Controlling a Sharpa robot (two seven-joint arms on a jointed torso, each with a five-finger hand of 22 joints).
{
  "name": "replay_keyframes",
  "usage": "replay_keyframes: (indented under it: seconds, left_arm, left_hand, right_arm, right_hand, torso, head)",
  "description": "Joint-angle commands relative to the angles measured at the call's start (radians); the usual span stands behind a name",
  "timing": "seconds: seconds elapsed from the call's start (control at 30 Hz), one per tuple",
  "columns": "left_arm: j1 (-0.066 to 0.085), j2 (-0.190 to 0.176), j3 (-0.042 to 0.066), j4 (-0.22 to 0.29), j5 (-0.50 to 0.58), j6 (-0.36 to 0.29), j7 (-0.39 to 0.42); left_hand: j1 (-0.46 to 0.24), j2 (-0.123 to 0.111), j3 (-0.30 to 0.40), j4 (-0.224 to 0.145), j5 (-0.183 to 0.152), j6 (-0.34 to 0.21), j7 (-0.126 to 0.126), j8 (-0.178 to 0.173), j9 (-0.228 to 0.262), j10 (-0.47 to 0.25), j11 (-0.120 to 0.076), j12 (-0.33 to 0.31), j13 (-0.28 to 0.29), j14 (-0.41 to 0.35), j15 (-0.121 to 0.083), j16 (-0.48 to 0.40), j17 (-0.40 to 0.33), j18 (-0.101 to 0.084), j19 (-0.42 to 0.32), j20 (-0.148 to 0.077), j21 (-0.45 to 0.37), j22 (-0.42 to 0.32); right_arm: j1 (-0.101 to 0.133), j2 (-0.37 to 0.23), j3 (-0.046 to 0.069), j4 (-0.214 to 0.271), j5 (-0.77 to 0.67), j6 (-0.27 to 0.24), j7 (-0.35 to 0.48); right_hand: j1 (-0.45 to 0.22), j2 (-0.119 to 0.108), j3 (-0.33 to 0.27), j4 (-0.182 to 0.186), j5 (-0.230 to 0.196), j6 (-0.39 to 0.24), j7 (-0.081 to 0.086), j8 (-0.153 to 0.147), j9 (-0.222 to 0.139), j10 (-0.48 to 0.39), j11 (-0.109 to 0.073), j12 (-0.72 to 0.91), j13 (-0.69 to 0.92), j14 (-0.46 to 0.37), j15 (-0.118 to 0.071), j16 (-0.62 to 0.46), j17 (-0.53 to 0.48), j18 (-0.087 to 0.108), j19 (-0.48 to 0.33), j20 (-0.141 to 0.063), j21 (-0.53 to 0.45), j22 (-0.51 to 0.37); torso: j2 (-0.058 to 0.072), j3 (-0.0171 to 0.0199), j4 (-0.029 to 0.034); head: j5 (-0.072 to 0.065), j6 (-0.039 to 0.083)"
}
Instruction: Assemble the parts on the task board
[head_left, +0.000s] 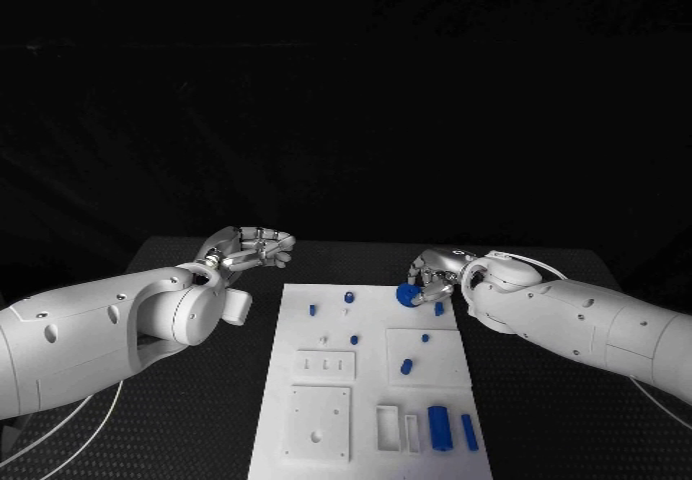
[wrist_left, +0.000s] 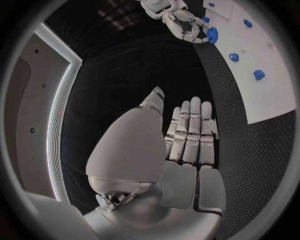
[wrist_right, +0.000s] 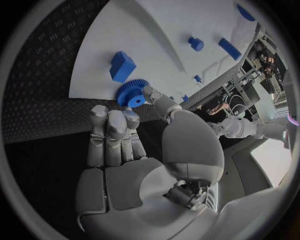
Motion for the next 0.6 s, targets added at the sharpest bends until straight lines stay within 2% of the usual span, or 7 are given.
replay_keyframes:
  seconds: [0.03,0.33,0.6]
  left_arm:
    - [0.002,0.004,0.001,0.001,-0.001,0.017,0.009]
    - [0.002,0.005,0.001,0.001,-0.001,0.017,0.007]
    - [0.002,0.004,0.001,0.002,-0.001,0.018,0.007]
  left_hand:
    - [0.007,0.003,-0.007,-0.001,-0.002,0.002,0.002,-0.001,-0.001,0.000,0.005,-0.004,0.000,0.004,0.001,-0.003,0.001,0.016,0.004,0.000,-0.003,0.015]
    - [0.007,0.003,-0.007,-0.001,-0.002,0.001,0.002,-0.001,-0.001,-0.001,0.006,-0.004,-0.001,0.004,0.001,-0.003,0.002,0.016,0.004,0.000,-0.003,0.015]
    - [0.007,0.004,-0.007,-0.001,-0.002,0.001,0.002,-0.001,-0.001,-0.001,0.006,-0.004,-0.001,0.004,0.001,-0.003,0.002,0.016,0.004,0.000,-0.003,0.015]
  right_arm:
    - [-0.009,0.004,-0.004,-0.001,-0.001,0.040,0.005]
    - [-0.026,0.016,-0.005,-0.014,-0.022,0.019,-0.004]
    - [-0.035,0.019,-0.006,-0.024,-0.038,0.028,-0.006]
  right_hand:
    - [-0.002,0.011,0.004,0.002,0.006,0.003,0.011,-0.006,-0.001,-0.008,0.001,0.003,-0.002,-0.006,0.004,0.004,-0.001,0.027,-0.002,-0.002,0.006,0.019]
    - [-0.015,0.009,0.000,0.005,0.015,0.003,0.012,-0.007,-0.001,-0.012,0.002,0.006,-0.006,-0.008,0.005,0.005,-0.002,0.027,-0.005,-0.001,0.009,0.018]
    - [-0.011,0.013,0.004,0.004,0.015,0.007,0.011,-0.005,0.000,-0.012,0.002,0.008,-0.007,-0.008,0.005,0.006,-0.002,0.027,-0.004,-0.002,0.010,0.018]
  torso:
    - [0.000,-0.0001,-0.0019]
    - [0.000,0.0007,0.0016]
    - [-0.001,0.0003,0.0007]
  head:
    - [-0.002,-0.001]
    - [-0.005,-0.004]
    - [-0.002,-0.008]
